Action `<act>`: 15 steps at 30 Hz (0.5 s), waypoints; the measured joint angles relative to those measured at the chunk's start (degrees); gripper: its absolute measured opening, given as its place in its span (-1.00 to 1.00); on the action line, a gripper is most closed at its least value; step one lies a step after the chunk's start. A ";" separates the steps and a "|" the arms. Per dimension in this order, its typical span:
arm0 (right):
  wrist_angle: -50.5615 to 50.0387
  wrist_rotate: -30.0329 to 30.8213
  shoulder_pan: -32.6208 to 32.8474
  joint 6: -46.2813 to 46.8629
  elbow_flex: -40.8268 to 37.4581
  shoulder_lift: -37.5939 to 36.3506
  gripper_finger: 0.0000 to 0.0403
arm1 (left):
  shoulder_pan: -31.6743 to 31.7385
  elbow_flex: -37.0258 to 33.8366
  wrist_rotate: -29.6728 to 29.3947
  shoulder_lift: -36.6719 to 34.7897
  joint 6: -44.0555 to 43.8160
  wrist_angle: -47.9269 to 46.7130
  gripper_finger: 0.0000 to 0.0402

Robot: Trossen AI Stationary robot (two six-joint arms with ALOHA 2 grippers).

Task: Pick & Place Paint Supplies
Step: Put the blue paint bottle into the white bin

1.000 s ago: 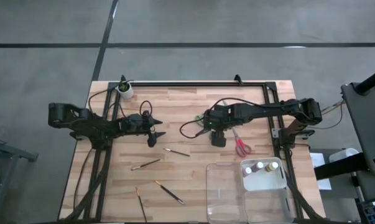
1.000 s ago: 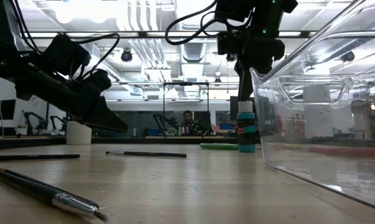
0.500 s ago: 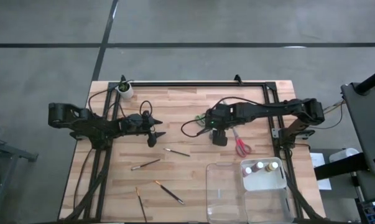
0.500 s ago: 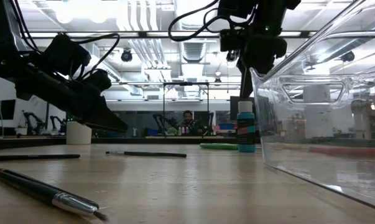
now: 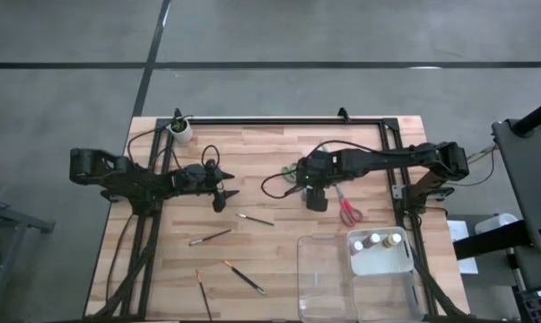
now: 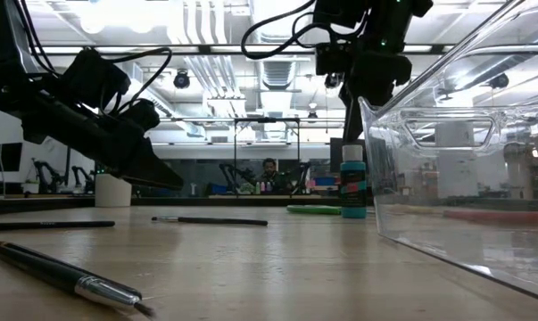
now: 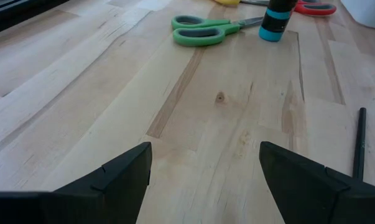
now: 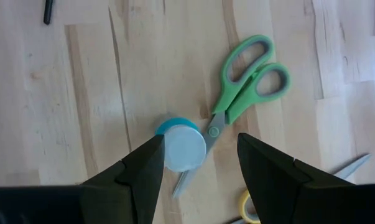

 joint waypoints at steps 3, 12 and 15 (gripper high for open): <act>1.48 -0.12 0.00 0.19 -1.18 -0.05 0.00 | 0.01 0.00 -0.01 0.00 0.00 0.00 0.51; 5.03 -0.95 -0.02 0.21 -4.51 -0.11 0.00 | 0.00 0.00 0.01 -0.02 0.00 0.00 0.51; 5.27 -1.09 -0.02 0.73 -5.52 -0.09 0.00 | 0.01 0.00 0.01 -0.02 0.00 0.00 0.51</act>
